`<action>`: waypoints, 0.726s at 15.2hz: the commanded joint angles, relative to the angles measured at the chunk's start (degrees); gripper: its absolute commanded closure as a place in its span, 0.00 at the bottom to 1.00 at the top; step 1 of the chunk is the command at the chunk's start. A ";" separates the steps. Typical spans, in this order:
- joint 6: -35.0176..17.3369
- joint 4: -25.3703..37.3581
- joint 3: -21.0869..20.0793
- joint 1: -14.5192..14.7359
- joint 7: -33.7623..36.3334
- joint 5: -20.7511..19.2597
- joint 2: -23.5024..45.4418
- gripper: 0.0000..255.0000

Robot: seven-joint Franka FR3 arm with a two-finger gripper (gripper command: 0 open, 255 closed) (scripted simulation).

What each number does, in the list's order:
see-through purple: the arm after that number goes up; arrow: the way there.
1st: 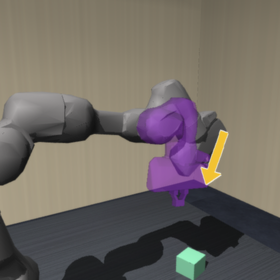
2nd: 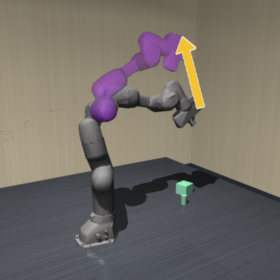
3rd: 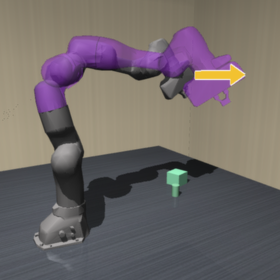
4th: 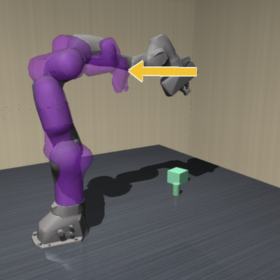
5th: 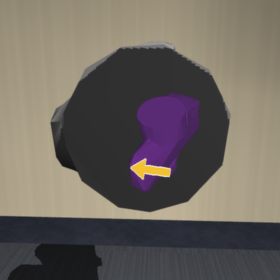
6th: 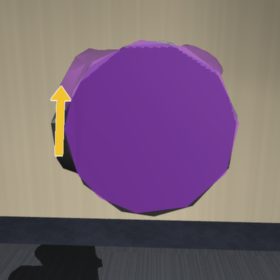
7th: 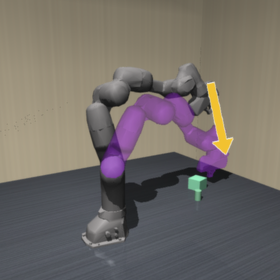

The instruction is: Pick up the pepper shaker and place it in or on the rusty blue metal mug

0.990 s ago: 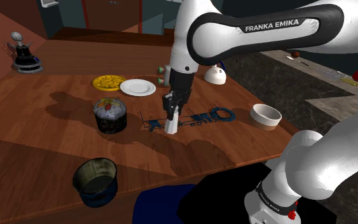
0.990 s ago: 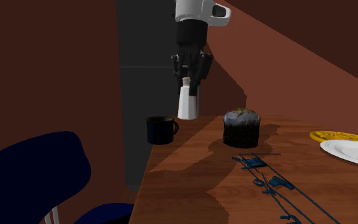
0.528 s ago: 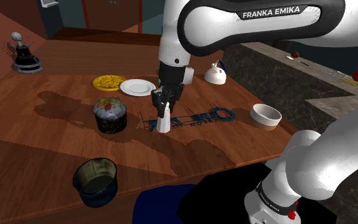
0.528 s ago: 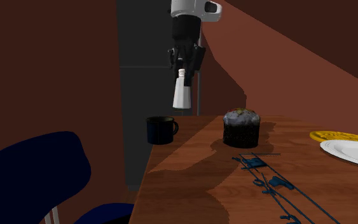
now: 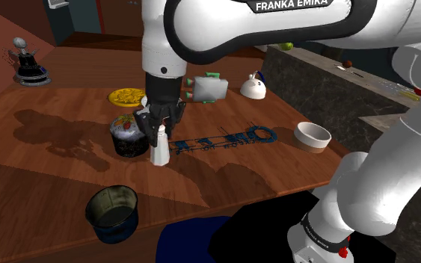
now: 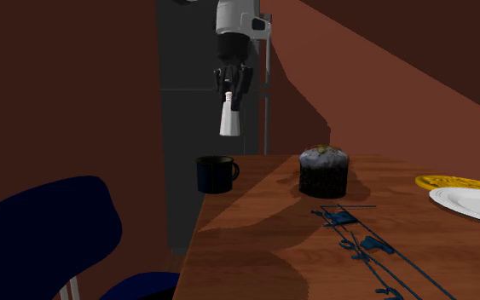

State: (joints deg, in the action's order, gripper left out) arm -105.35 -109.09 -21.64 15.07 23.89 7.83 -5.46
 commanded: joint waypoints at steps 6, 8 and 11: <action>2.25 15.90 -4.53 4.66 10.68 -6.22 13.86 1.00; 3.79 21.65 -5.25 6.75 13.54 -8.47 18.35 1.00; 4.59 26.04 -5.53 8.77 15.68 -10.35 22.18 1.00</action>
State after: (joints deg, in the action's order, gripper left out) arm -100.87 -84.35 -27.07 23.20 38.80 -1.90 15.48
